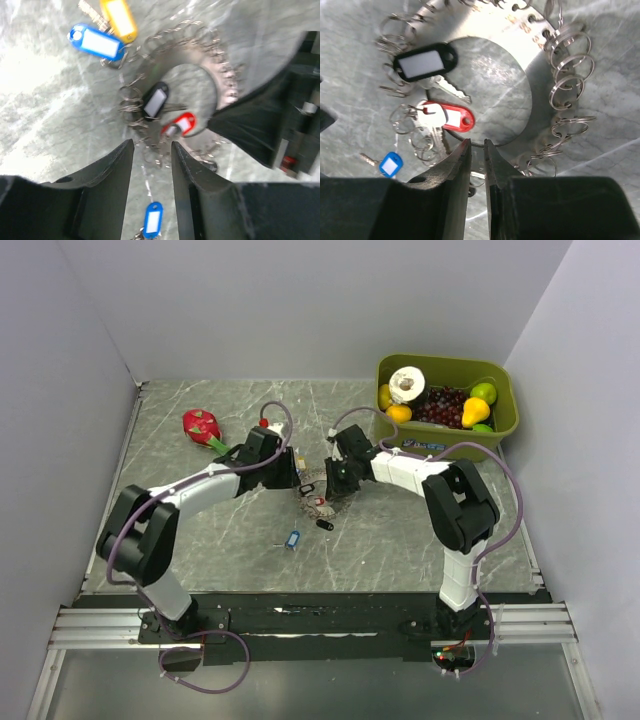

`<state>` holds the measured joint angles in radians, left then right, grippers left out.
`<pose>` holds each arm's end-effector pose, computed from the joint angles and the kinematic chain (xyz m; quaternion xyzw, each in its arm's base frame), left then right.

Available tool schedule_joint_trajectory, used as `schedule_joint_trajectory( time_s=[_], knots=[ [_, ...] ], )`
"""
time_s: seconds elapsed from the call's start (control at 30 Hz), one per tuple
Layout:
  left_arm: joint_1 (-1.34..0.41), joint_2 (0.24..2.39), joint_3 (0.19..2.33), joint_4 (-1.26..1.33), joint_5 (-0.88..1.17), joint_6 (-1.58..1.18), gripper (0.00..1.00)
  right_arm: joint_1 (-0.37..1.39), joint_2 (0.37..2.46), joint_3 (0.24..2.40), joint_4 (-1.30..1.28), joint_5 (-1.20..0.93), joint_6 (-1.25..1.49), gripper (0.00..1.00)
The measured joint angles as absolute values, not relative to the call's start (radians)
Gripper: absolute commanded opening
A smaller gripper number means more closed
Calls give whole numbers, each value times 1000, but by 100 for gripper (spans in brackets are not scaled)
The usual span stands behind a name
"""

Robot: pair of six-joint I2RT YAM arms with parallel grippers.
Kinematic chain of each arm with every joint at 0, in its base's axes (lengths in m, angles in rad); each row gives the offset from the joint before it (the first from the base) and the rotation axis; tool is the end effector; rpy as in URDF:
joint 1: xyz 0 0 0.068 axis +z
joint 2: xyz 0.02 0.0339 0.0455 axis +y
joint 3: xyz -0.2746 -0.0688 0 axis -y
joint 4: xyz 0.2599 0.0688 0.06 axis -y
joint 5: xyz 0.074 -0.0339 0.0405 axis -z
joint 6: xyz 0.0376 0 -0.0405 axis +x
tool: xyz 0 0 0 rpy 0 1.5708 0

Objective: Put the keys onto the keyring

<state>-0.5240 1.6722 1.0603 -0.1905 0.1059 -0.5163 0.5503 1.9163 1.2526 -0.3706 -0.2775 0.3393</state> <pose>0.3205 -0.1898 0.2064 0.0234 0.9257 -0.2286 0.3004 0.3449 0.2237 0.1643 -0.1370 0.9458 0.2333 0.1796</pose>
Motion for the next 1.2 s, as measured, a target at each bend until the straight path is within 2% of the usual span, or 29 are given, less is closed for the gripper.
schedule_joint_trajectory(
  time_s=[0.3, 0.57, 0.97, 1.2],
  knots=[
    [-453, 1617, 925, -79, 231, -519, 38, 552, 1912, 1279, -380, -279, 330, 24],
    [-438, 1655, 818, 92, 362, -517, 39, 552, 1912, 1296, -385, -282, 320, 24],
    [-439, 1729, 804, 184, 360, -505, 41, 552, 1909, 1296, -391, -282, 316, 24],
    [-439, 1740, 800, 236, 373, -490, 32, 552, 1895, 1296, -391, -282, 316, 24]
  ],
)
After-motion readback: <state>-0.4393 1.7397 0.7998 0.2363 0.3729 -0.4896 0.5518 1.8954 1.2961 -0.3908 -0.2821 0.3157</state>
